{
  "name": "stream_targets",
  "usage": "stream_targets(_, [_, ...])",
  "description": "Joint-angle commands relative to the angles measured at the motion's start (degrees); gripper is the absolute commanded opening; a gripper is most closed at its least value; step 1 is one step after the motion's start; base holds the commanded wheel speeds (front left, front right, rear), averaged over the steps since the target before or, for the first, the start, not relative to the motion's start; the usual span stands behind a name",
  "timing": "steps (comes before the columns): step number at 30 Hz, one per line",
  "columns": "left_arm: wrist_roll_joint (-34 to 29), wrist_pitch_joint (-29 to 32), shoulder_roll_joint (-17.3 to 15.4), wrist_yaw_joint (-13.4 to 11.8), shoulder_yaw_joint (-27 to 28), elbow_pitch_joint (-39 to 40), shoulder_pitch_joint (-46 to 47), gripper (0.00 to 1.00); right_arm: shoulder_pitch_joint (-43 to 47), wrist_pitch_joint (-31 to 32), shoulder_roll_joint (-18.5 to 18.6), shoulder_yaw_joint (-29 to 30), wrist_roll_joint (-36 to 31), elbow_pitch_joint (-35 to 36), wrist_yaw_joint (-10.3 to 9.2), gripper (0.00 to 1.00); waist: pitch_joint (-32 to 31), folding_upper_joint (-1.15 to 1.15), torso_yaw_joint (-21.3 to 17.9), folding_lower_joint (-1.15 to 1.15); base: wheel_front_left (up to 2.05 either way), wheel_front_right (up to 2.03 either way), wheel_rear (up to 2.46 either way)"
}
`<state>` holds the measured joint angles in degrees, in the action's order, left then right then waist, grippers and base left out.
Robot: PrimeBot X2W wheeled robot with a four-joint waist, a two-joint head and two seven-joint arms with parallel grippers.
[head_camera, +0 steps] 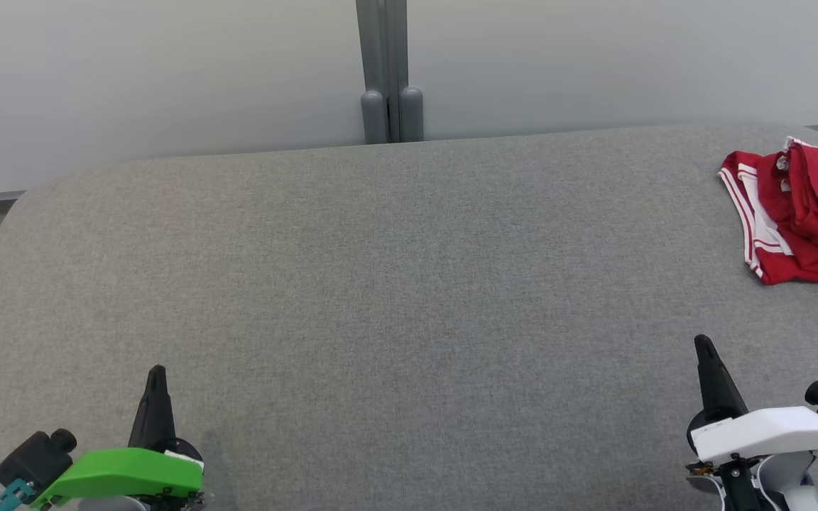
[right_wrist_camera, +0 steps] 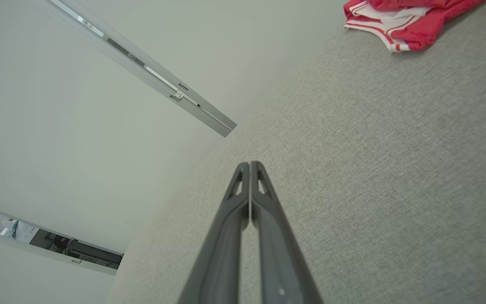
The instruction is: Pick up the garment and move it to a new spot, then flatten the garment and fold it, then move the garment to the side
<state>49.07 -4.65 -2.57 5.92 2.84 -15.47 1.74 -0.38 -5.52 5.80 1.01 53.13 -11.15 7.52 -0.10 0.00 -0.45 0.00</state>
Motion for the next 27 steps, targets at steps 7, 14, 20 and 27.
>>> stream_targets(7, [6.0,1.5,-0.3,0.4,0.7,0.9,2.1,0.0,-2.1,1.6,-0.2,0.8,5.7,0.1,-0.02,0.0,0.0,0.0,0.0,0.0,0.0,0.0,0.0])
stream_targets(14, [10.8,2.7,-0.3,0.6,1.1,1.0,2.5,0.0,-2.6,2.8,-0.4,1.3,9.9,-0.3,-0.02,0.0,0.0,0.0,0.1,0.0,0.0,0.0,0.0])
stream_targets(20, [14.4,3.6,-0.4,0.8,1.4,1.0,2.8,0.0,-3.0,3.8,-0.6,1.7,13.3,-0.6,-0.02,0.0,0.1,0.0,0.1,0.0,0.0,0.0,0.0])
stream_targets(27, [18.3,4.7,-0.4,0.8,1.8,1.1,3.1,0.0,-3.4,4.8,-0.8,2.1,17.0,-0.9,-0.01,0.0,0.1,0.0,0.1,0.0,0.0,0.0,0.0])
